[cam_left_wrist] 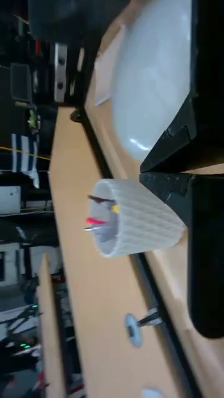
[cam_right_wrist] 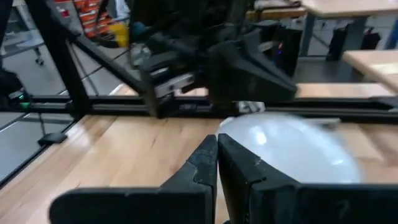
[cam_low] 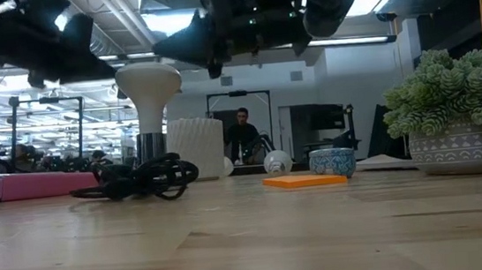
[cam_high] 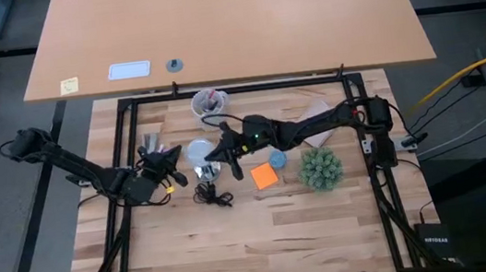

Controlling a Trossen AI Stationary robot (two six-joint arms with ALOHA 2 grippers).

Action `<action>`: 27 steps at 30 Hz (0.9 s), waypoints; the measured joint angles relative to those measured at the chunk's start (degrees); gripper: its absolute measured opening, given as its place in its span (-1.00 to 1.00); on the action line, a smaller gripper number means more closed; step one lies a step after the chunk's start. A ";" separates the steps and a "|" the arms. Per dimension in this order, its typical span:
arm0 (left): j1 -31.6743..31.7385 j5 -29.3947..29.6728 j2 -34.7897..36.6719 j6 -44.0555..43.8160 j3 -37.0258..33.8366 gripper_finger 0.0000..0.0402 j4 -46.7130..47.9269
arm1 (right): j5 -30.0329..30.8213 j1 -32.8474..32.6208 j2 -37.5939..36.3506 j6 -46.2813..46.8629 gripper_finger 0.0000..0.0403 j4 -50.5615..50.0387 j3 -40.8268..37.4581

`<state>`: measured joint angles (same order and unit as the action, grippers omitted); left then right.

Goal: Screw lightbulb
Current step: Insert the lightbulb into the silver lamp

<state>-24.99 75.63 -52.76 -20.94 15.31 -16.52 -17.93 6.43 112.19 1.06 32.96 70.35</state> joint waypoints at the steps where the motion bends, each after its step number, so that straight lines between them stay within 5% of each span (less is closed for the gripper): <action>1: -0.25 0.43 0.60 2.75 0.00 -1.00 -1.72 | -0.14 0.40 -0.61 -0.03 -0.91 -0.13 -0.02; 6: -2.59 0.68 4.67 16.12 0.00 -1.00 -11.64 | -1.67 2.89 -4.64 -0.07 -0.91 -0.61 -0.02; 10: -5.17 -4.48 7.34 19.36 0.00 -1.00 -14.55 | -3.54 6.11 -6.46 -1.48 -0.91 -1.81 -0.02; 17: -8.15 -16.73 7.02 11.95 0.00 -1.00 -13.12 | -5.19 11.03 -4.88 -1.51 -0.91 -3.50 0.00; 27: -8.25 -17.65 3.09 -3.24 0.00 -1.00 -4.07 | -5.64 10.43 0.59 -1.33 -0.91 -3.06 -0.02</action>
<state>-33.25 57.98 -49.67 -24.18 15.31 -20.59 -23.57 16.87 112.78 -0.27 29.90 70.32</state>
